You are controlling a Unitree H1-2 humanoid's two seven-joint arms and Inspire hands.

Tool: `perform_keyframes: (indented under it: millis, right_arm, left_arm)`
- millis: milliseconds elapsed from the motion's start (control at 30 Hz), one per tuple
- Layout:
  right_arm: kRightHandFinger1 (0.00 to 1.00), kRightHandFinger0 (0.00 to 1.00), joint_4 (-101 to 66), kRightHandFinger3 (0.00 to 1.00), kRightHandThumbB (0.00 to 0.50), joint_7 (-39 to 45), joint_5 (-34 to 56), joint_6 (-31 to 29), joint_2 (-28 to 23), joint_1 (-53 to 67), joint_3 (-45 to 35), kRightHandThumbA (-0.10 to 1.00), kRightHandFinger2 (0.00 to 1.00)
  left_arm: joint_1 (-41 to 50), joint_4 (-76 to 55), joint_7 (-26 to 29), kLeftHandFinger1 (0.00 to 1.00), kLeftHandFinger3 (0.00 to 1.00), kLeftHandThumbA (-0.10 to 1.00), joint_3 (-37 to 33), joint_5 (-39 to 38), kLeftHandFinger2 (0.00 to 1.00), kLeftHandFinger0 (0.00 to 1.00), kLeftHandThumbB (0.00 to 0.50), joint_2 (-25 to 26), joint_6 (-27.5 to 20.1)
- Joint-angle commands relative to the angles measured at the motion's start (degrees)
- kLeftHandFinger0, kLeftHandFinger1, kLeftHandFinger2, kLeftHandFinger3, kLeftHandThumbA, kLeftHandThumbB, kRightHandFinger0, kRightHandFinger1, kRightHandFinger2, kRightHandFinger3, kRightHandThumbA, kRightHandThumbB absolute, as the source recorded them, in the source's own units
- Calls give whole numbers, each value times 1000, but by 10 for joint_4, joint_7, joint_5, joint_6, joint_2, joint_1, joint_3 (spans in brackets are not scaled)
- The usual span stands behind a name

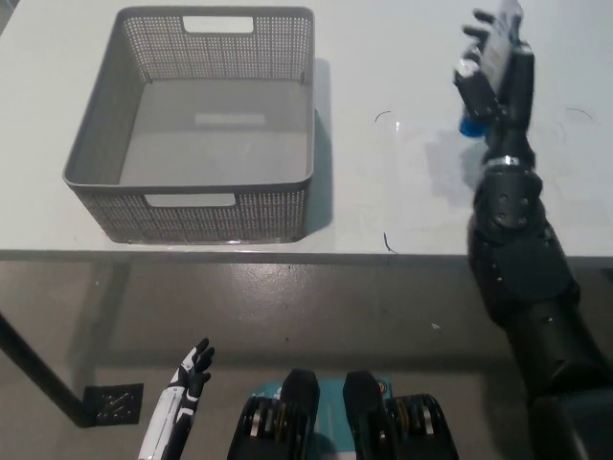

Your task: Use the right hand to pick up a shampoo and place it into a container on the left side

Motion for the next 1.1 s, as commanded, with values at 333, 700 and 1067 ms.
perform_keyframes:
  millis: [333,700,1067]
  right_arm:
    - [432,11,-20,820,130,9,-40,7,98,-65,67,-100,832]
    - [370,0,157,710,121,-16,-45,-37,145,-140,80,-100,745]
    - [300,0,253,707,127,-33,-48,-40,164,-173,81,-100,725]
  left_arm:
    - [-10,3,-4,1000,1000,1000,-4,-15,1000,1000,82,2,-22]
    - [-12,8,1,1000,1000,1000,-13,-5,1000,1000,71,3,-22]
    - [-18,3,5,1000,1000,1000,-26,6,1000,1000,42,11,-22]
